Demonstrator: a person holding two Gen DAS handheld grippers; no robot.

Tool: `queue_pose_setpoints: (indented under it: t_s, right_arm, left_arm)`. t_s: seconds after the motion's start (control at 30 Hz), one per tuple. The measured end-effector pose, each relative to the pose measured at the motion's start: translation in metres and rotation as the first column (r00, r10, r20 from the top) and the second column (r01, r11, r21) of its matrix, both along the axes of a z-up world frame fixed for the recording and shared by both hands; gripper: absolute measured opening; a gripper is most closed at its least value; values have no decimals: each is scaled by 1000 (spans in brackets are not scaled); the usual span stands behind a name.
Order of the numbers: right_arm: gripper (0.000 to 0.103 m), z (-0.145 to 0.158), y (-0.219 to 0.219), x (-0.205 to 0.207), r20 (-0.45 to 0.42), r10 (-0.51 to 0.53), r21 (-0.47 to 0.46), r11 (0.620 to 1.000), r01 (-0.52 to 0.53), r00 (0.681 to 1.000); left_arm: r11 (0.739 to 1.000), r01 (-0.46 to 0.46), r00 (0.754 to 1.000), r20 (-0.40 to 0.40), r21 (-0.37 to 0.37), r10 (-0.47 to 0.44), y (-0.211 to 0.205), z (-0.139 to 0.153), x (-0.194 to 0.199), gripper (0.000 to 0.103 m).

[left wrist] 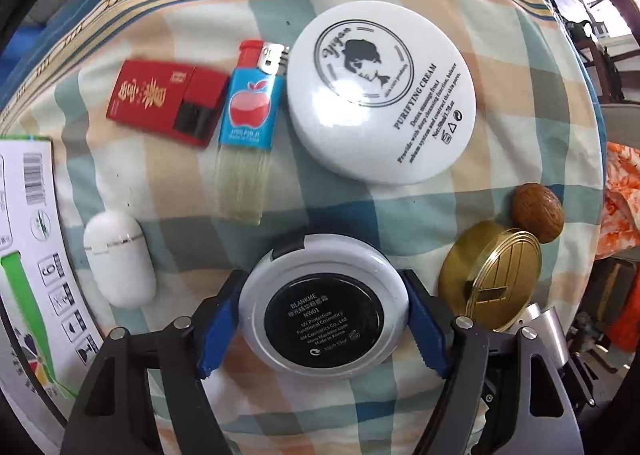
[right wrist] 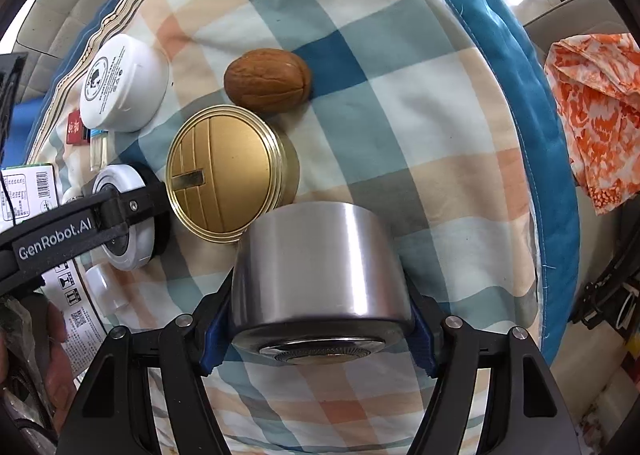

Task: Organize rigid objects
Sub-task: 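Carry both items into the box and open both tools to release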

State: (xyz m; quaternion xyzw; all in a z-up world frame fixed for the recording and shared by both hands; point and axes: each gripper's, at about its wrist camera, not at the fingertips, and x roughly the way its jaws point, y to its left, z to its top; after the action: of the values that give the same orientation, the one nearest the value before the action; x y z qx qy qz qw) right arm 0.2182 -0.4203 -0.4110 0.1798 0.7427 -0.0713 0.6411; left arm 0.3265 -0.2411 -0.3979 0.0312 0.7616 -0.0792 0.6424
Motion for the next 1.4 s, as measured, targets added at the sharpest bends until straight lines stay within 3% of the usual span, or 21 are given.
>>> queue_pose_setpoints:
  t_s: [0.27,0.43,0.77,1.13,1.27,1.4]
  right_arm:
    - [74,3,-4,-1,3,7,8,1000,-7,1000]
    - [74,14,-1,-7,16,22,8,1000,-22,1000]
    - [74,70,33,-15,90,100,40,994,-104,991]
    - [74,158,167,11,226,213,83,968,-237,951]
    - [74,170,234,29,246,252,115,951,-286,936]
    - [74,163,303,53,239,310,126,930,-346,920]
  left_arm:
    - [999,47,998,43,17,-48,-16,10,-24,74]
    - [999,52,997,59,-15,-51,-8,27,-42,74]
    - [993,24,984,176,-118,-3,45,117,-45,74]
    - [982,-45,957,275,-184,95,152,188,-55,74]
    - [985,-82,945,302,-149,124,219,204,-47,74]
    - [982,-142,941,290,-128,174,283,197,-33,74]
